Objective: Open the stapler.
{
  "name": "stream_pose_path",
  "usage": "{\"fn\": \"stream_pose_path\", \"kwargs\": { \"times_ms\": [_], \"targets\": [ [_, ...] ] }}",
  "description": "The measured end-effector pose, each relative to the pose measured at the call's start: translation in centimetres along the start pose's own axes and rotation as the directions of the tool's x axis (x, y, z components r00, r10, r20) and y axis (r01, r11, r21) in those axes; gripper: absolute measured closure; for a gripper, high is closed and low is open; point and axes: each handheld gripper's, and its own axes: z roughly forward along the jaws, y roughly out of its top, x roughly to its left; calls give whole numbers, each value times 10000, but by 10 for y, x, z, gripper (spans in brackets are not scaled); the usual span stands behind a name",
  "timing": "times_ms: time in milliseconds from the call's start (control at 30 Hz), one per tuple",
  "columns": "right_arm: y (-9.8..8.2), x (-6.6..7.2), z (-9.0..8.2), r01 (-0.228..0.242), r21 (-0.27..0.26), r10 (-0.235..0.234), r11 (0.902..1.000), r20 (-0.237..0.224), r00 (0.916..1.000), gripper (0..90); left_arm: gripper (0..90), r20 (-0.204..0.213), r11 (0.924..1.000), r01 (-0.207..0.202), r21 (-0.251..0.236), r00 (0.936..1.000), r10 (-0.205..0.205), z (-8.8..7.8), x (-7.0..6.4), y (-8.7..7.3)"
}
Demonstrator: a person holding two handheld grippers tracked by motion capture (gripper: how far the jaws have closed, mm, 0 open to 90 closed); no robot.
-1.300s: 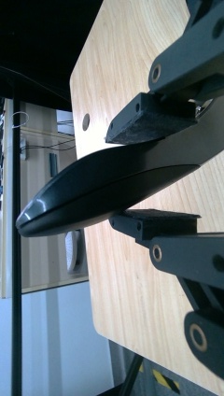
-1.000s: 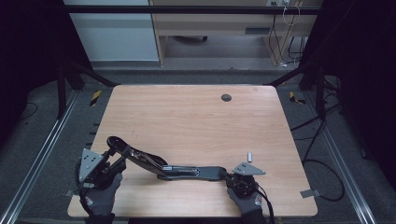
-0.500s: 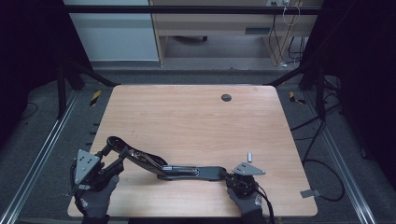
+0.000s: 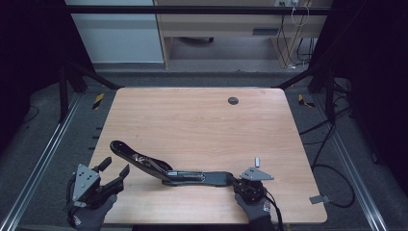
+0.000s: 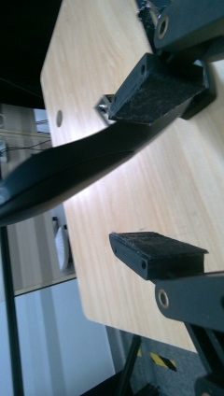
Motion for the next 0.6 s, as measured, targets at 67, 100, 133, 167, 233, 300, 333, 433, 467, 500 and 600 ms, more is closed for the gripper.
{"fn": "stream_pose_path", "kwargs": {
  "times_ms": [67,100,133,167,233,300,333,433,467,500,600],
  "targets": [
    [0,0,0,3,-6,-3,10000,11,10000,900,332,-28,9998,-41,193,10000,42,1,0,-4],
    [0,0,0,19,-7,-19,10000,10,10000,900,332,-37,9995,-62,307,10000,63,1,-1,-7],
    [0,0,0,15,-5,-15,10000,19,10000,900,332,-30,9990,-88,434,10000,90,2,-1,-10],
    [0,0,0,17,-4,-17,10000,13,10000,900,331,-16,9982,-115,582,9999,116,4,-2,-13],
    [0,0,0,16,-3,-16,10000,16,10000,900,328,-17,9957,-204,907,9998,206,7,-2,-19],
    [0,-1,0,53,-19,-53,10000,25,10000,900,328,-52,9935,-163,1131,9998,170,11,-1,-23],
    [0,-1,0,57,-22,-57,10000,29,10000,900,329,-70,9927,-164,1195,9998,174,12,-1,-25],
    [0,-1,0,67,-2,-67,10000,56,10000,900,339,-163,9890,-153,1470,9997,179,19,0,-30],
    [1,-2,-1,67,25,-68,10000,57,10000,900,344,-208,9876,-114,1564,9997,149,22,0,-34],
    [1,-2,-2,10,34,-10,10000,63,10000,900,350,-240,9858,-90,1677,9996,132,25,1,-36],
    [4,-3,-6,91,-239,-90,9997,49,9999,900,364,-388,9806,30,1958,9992,47,32,3,-44]
  ]
}}
